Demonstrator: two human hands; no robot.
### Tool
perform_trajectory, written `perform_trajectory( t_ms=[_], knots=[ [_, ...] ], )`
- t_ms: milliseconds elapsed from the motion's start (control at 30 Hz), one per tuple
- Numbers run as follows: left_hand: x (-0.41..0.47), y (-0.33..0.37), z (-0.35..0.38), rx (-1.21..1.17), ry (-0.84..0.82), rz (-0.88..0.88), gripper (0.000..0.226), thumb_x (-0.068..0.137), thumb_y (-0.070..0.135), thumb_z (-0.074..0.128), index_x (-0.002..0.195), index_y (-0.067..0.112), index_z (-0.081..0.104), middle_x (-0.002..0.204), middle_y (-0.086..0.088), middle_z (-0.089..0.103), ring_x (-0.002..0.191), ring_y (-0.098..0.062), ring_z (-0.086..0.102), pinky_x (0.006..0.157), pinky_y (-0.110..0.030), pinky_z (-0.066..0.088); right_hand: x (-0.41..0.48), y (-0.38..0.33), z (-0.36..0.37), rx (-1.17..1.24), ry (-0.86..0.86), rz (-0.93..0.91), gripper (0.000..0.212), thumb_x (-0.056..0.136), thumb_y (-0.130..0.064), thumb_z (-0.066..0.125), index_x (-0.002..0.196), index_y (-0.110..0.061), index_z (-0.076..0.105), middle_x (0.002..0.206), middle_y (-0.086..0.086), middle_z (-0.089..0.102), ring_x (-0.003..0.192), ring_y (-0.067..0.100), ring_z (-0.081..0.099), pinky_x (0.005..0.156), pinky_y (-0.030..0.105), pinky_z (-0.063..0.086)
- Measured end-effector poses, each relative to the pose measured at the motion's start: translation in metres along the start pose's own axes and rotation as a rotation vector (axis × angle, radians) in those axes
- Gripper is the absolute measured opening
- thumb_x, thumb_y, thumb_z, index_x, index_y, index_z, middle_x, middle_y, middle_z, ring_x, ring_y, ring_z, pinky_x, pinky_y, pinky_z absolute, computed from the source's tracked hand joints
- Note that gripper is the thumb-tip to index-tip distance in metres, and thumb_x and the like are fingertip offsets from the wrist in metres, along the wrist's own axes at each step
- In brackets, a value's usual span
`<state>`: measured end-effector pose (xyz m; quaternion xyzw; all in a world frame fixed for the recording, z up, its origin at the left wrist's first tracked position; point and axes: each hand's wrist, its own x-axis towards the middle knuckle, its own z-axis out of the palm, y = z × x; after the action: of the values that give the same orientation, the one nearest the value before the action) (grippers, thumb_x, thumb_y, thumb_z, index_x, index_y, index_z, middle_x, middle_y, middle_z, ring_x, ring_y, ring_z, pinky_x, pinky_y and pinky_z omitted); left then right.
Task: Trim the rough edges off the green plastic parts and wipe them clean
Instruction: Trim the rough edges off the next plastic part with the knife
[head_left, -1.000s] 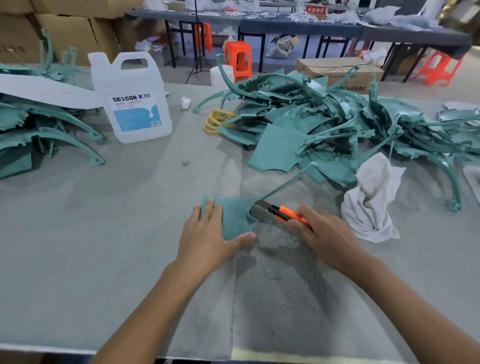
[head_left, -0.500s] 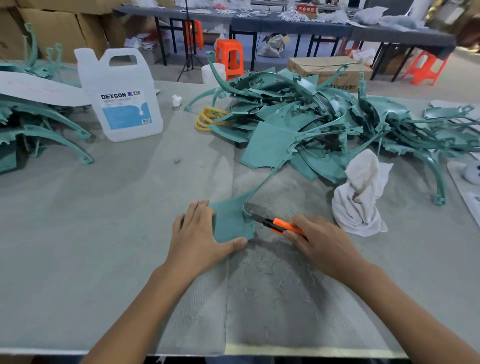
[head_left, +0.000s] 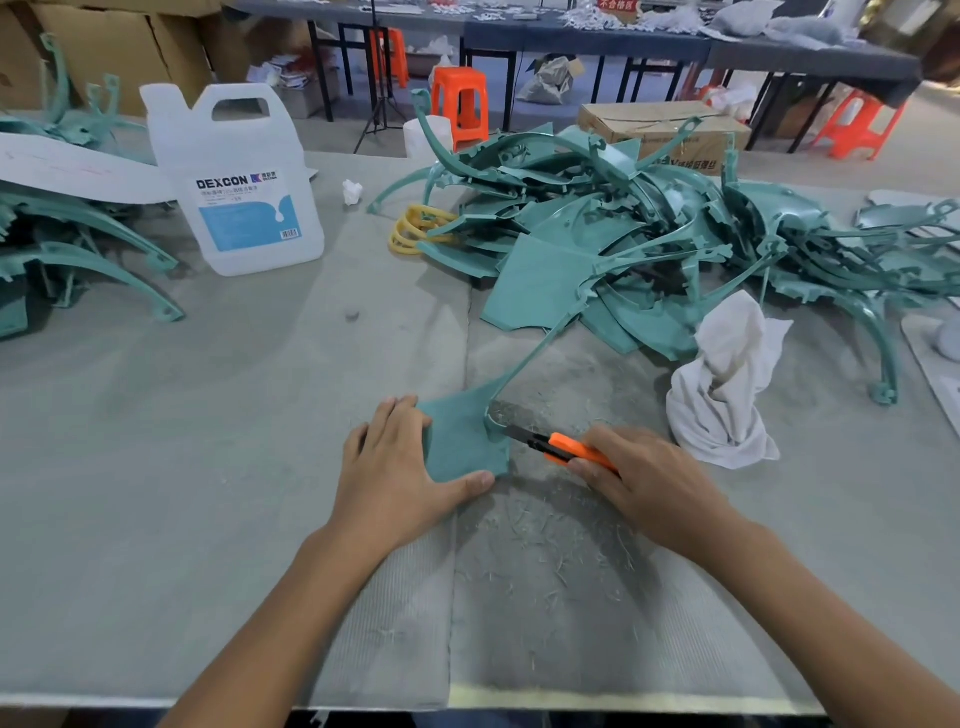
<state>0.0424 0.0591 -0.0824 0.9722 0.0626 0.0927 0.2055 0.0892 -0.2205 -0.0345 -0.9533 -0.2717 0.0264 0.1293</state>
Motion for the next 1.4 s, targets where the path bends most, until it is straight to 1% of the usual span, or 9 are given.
perform_trajectory(
  t_ms=[133, 267, 433, 600, 700, 900, 1067, 1233, 1400],
  knots=[
    [0.000, 0.000, 0.000, -0.005, 0.011, 0.002, 0.095, 0.059, 0.098, 0.046, 0.122, 0.027, 0.041, 0.154, 0.006, 0.031, 0.146, -0.012, 0.022, 0.117, -0.040, 0.020, 0.002, -0.004, 0.002, -0.046, 0.024, 0.021, 0.033, 0.103, -0.054, 0.039, 0.097, -0.023, 0.048, 0.083, -0.008, 0.053, 0.076, 0.019, 0.054, 0.068, 0.042, 0.050],
    [0.000, 0.000, 0.001, 0.015, 0.007, 0.000, 0.098, 0.058, 0.100, 0.042, 0.123, 0.027, 0.041, 0.157, 0.005, 0.029, 0.148, -0.012, 0.018, 0.118, -0.039, 0.017, 0.000, -0.002, 0.002, -0.038, -0.017, 0.017, 0.035, 0.101, -0.057, 0.037, 0.102, -0.025, 0.050, 0.086, -0.009, 0.053, 0.078, 0.017, 0.053, 0.070, 0.041, 0.050],
    [0.001, -0.001, 0.002, 0.011, 0.007, -0.004, 0.097, 0.060, 0.099, 0.043, 0.124, 0.026, 0.041, 0.158, 0.005, 0.029, 0.149, -0.012, 0.016, 0.118, -0.039, 0.017, 0.003, -0.008, 0.009, -0.119, 0.095, 0.060, 0.033, 0.102, -0.056, 0.041, 0.099, -0.024, 0.051, 0.080, -0.013, 0.046, 0.071, 0.016, 0.049, 0.060, 0.035, 0.045],
    [0.000, 0.000, 0.002, 0.004, 0.015, -0.010, 0.095, 0.059, 0.098, 0.045, 0.122, 0.026, 0.040, 0.156, 0.005, 0.030, 0.147, -0.012, 0.018, 0.117, -0.037, 0.017, 0.004, -0.003, 0.007, -0.088, 0.033, 0.030, 0.034, 0.100, -0.060, 0.035, 0.097, -0.028, 0.046, 0.080, -0.013, 0.047, 0.071, 0.016, 0.050, 0.061, 0.036, 0.046],
    [0.000, 0.000, 0.001, -0.001, 0.013, -0.010, 0.097, 0.060, 0.097, 0.045, 0.125, 0.025, 0.041, 0.157, 0.004, 0.029, 0.148, -0.013, 0.016, 0.117, -0.037, 0.017, 0.007, -0.002, 0.010, -0.162, 0.077, 0.061, 0.036, 0.101, -0.060, 0.034, 0.100, -0.027, 0.049, 0.081, -0.012, 0.049, 0.070, 0.016, 0.051, 0.058, 0.034, 0.045],
    [-0.001, 0.002, 0.001, -0.001, 0.022, -0.017, 0.094, 0.063, 0.094, 0.047, 0.124, 0.023, 0.042, 0.156, 0.002, 0.030, 0.147, -0.014, 0.018, 0.116, -0.037, 0.019, 0.006, -0.006, 0.015, -0.179, 0.135, 0.089, 0.037, 0.102, -0.059, 0.035, 0.098, -0.025, 0.049, 0.077, -0.010, 0.047, 0.066, 0.018, 0.050, 0.056, 0.036, 0.046],
    [-0.002, 0.005, 0.001, -0.014, 0.033, -0.023, 0.095, 0.061, 0.094, 0.049, 0.124, 0.022, 0.043, 0.153, 0.002, 0.033, 0.145, -0.014, 0.023, 0.116, -0.037, 0.021, 0.000, -0.001, 0.010, 0.017, 0.190, 0.125, 0.040, 0.100, -0.059, 0.033, 0.100, -0.023, 0.050, 0.065, -0.008, 0.053, 0.055, 0.018, 0.053, 0.055, 0.040, 0.048],
    [-0.001, 0.004, 0.001, -0.026, 0.036, -0.033, 0.095, 0.060, 0.094, 0.047, 0.123, 0.023, 0.043, 0.154, 0.002, 0.032, 0.147, -0.014, 0.020, 0.117, -0.038, 0.020, -0.007, -0.002, 0.007, -0.113, 0.072, -0.007, 0.051, 0.095, -0.066, 0.020, 0.103, -0.028, 0.052, 0.083, -0.010, 0.054, 0.075, 0.017, 0.054, 0.064, 0.038, 0.047],
    [-0.001, 0.004, 0.002, -0.029, 0.042, -0.021, 0.092, 0.063, 0.092, 0.051, 0.122, 0.023, 0.043, 0.153, 0.002, 0.033, 0.145, -0.014, 0.023, 0.117, -0.038, 0.021, -0.008, -0.001, 0.006, -0.153, 0.052, -0.030, 0.053, 0.096, -0.067, 0.018, 0.105, -0.030, 0.054, 0.086, -0.012, 0.053, 0.079, 0.016, 0.056, 0.065, 0.038, 0.050]
  ],
)
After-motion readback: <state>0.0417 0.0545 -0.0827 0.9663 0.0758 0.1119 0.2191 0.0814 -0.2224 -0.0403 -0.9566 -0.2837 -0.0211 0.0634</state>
